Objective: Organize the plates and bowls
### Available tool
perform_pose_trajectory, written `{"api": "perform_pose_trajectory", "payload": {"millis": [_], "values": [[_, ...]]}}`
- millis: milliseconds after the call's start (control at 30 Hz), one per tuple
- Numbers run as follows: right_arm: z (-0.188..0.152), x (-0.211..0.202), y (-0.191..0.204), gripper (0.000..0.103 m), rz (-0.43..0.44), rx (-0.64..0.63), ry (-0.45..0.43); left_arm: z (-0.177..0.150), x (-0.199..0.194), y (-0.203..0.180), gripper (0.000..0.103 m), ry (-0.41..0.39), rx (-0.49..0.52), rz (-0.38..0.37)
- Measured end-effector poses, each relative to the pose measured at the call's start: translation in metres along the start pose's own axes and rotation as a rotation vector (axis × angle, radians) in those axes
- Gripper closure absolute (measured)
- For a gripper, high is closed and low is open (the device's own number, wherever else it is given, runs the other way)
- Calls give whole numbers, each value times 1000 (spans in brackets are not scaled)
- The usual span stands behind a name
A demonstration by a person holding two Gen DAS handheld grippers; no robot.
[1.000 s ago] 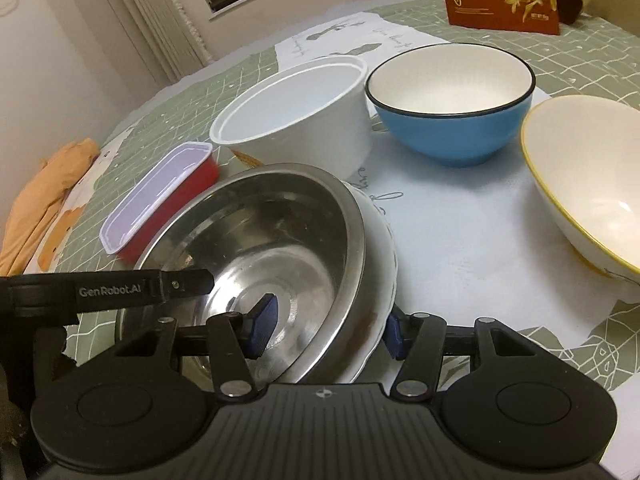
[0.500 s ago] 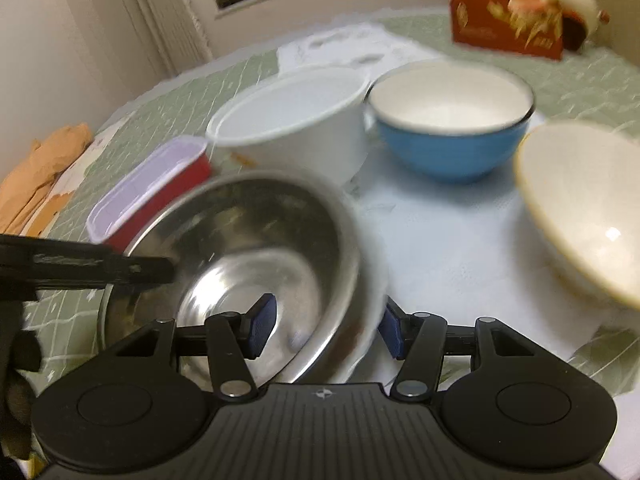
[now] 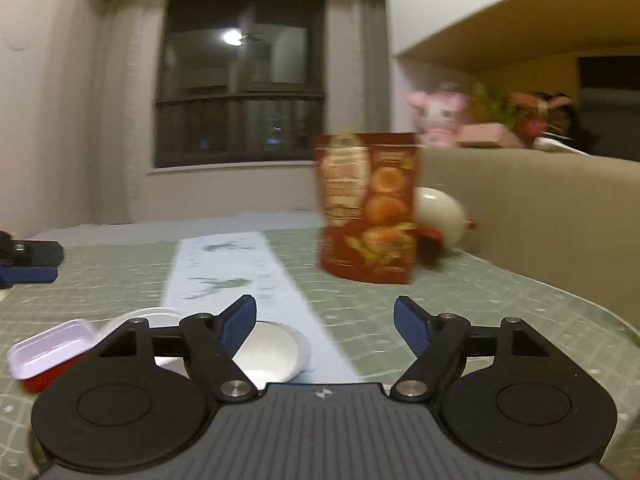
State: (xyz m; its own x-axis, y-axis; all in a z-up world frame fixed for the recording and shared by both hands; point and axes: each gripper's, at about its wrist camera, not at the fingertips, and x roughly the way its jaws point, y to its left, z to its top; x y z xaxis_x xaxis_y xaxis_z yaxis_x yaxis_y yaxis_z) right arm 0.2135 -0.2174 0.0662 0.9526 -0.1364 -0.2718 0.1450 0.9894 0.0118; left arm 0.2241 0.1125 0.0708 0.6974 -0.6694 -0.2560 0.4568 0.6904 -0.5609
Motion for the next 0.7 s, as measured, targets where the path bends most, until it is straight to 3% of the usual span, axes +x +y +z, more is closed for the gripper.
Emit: {"api": "perform_pose_trajectory", "payload": {"millis": [167, 333, 467, 700], "values": [[-14, 28, -45, 24, -2, 92, 202, -26, 77, -23, 76, 233, 76, 158], [-49, 52, -69, 24, -13, 188, 332, -57, 127, -17, 75, 418, 41, 189], [-65, 65, -70, 24, 0, 196, 374, -74, 144, -14, 75, 471, 47, 227], [-86, 82, -73, 24, 60, 274, 454, -80, 159, -8, 74, 485, 31, 265]]}}
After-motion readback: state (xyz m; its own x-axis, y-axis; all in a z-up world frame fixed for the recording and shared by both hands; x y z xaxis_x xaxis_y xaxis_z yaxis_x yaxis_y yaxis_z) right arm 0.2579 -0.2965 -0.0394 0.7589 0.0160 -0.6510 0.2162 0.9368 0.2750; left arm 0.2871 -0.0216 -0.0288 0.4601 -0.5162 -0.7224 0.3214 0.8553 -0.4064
